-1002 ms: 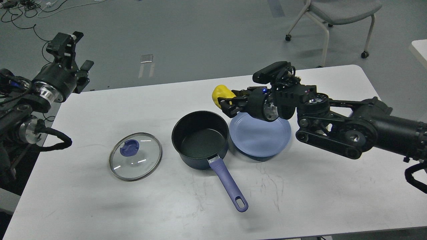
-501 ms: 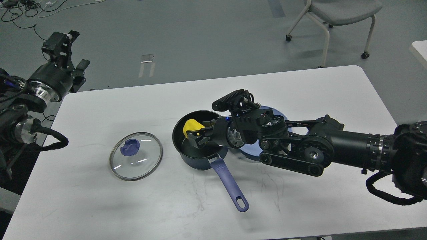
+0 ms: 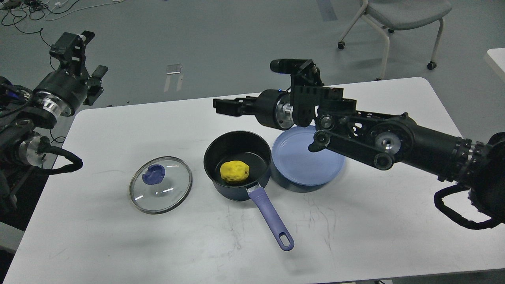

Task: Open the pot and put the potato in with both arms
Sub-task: 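Carry the potato over the saucepan and release it inside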

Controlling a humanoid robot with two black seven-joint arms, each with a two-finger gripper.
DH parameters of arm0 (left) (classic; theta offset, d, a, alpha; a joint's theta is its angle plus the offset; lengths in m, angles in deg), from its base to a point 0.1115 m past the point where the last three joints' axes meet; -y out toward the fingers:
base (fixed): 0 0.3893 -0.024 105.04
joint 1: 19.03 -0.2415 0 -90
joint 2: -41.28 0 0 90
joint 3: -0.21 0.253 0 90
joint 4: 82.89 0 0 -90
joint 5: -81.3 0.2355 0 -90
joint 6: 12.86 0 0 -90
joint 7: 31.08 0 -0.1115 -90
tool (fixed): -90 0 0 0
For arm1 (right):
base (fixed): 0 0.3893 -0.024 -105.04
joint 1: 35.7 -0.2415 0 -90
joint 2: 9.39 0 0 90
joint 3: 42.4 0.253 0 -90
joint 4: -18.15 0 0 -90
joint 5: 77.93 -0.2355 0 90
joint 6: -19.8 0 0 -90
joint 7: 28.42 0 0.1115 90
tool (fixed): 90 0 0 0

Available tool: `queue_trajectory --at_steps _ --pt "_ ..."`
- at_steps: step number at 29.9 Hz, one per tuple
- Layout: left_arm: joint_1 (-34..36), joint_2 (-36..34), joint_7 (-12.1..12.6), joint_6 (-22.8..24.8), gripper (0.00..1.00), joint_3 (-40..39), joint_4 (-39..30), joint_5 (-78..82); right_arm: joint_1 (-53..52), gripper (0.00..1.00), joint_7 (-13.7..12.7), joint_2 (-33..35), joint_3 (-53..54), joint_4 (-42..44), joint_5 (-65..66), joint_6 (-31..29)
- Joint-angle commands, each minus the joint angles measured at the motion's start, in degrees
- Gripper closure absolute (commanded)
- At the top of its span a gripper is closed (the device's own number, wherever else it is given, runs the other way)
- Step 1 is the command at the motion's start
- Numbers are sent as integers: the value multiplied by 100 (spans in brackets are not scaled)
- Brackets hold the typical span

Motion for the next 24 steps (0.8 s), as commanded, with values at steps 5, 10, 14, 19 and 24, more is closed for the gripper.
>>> queue_trajectory --at_steps 5,10,14,19,24 --pt "-26 590 33 753 2 -659 -27 -419 963 0 243 306 1961 -32 -2485 -113" --pt "-352 881 41 884 2 -677 -71 -902 1589 0 243 288 2887 -15 -3155 -351" --pt "-712 1233 50 885 2 -914 -62 -1096 1940 0 243 279 3248 -6 -3173 -334" --pt "-950 1409 68 859 2 -1046 -62 -1096 2090 0 243 235 3539 134 -3173 131" --pt "-1046 1374 103 867 2 -1046 -62 -1096 2222 0 243 226 3459 188 -3190 396"
